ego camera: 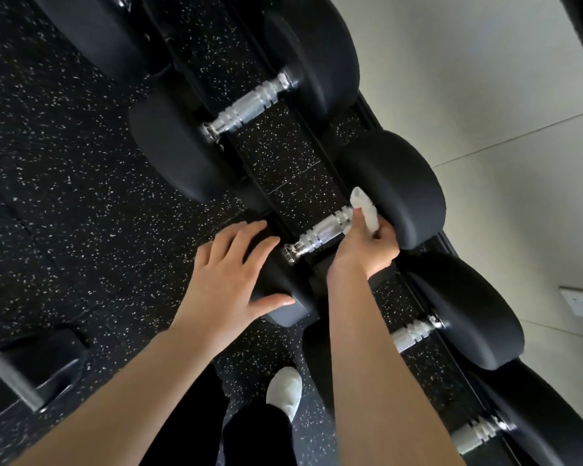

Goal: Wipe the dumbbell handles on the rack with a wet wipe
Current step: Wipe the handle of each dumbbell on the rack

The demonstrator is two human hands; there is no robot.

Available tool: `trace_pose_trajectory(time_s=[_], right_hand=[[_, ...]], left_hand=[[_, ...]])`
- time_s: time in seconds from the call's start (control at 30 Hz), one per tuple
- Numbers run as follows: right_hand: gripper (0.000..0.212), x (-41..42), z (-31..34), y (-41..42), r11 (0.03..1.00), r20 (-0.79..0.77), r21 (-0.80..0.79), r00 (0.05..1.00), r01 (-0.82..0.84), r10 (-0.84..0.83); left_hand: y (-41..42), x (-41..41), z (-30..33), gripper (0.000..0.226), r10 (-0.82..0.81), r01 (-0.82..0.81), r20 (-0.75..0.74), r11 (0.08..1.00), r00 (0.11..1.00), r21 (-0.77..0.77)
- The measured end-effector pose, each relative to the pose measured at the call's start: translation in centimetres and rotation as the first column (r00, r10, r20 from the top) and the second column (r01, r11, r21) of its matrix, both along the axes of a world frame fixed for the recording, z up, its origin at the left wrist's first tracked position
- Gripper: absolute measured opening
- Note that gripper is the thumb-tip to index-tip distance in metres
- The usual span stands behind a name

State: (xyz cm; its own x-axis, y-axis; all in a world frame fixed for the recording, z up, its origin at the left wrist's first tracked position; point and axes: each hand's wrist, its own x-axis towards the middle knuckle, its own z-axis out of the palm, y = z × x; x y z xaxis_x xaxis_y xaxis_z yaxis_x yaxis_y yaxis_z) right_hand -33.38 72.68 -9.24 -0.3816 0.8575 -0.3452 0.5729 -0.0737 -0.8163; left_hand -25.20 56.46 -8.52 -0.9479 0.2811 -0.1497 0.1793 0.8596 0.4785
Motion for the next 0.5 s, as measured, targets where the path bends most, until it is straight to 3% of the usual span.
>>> trace_pose_trajectory(time_s=[0.1, 0.27, 0.5], right_hand=[[0.021, 1.2, 0.4, -0.1, 0.968, 0.089, 0.037, 0.966, -0.248, 0.244], [0.016, 4.6, -0.3, -1.8, 0.820, 0.200, 0.120, 0.823, -0.559, 0.532], [0.010, 6.3, -0.8, -1.2, 0.749, 0.301, -0.047, 0.705, -0.661, 0.642]], left_hand=[[0.0, 0.0, 0.0, 0.075, 0.001, -0.001, -0.006, 1.000, 1.000, -0.001], [0.2, -0.1, 0.1, 0.076, 0.023, -0.023, -0.019, 1.000, 1.000, 0.003], [0.2, 0.1, -0.1, 0.073, 0.031, -0.031, -0.042, 0.999, 0.999, 0.005]])
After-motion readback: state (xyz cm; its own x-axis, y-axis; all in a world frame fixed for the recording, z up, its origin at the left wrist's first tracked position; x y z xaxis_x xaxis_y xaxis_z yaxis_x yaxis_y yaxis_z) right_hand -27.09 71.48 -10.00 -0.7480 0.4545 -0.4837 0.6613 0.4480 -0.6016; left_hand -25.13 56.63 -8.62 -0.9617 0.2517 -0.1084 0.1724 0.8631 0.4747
